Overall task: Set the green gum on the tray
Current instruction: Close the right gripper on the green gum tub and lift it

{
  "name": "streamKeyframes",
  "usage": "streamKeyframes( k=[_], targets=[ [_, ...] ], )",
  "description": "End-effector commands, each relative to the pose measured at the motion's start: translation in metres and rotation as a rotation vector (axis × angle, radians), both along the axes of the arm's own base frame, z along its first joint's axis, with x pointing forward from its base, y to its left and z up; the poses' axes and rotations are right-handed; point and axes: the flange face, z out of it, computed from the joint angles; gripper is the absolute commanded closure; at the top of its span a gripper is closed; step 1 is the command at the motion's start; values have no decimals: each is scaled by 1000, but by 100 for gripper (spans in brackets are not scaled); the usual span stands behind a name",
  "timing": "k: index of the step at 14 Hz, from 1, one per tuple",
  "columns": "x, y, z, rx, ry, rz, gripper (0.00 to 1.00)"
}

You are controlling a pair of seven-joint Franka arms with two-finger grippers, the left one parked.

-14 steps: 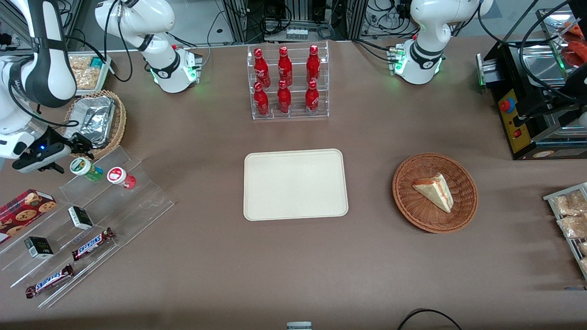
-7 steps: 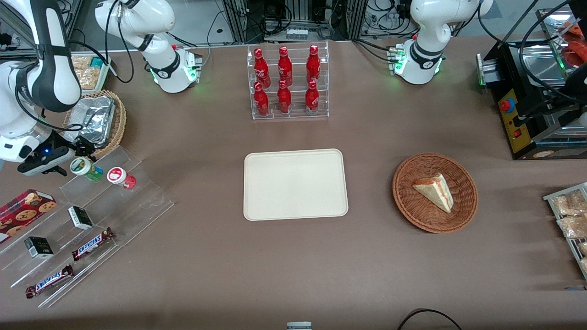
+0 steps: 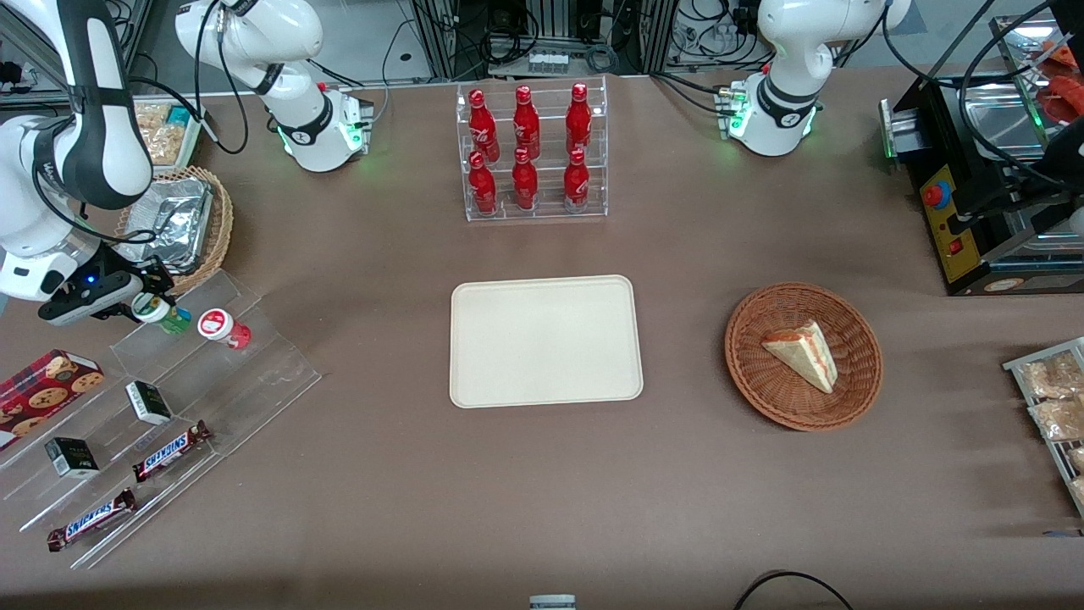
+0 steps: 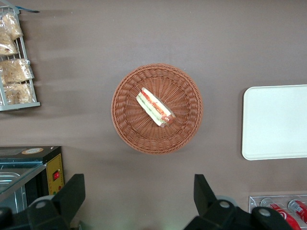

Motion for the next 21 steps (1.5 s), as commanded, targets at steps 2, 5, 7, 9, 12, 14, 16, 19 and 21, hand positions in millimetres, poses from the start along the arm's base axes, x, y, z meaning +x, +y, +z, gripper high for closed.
streamKeyframes(
  k=[2,5,7,9,12,14,16,19,21],
  targets=[
    [13,-4,29,-3,8,14,100],
    [34,14,79,28,68,37,100],
    [43,37,106,39,95,23,100],
    [52,83,130,48,123,-3,100],
    [57,148,158,53,151,-68,100],
    [56,201,166,52,160,-134,100],
    [54,259,162,45,166,-221,100],
    [57,341,148,17,168,-340,100],
    [61,402,143,2,145,-426,100]
  ],
)
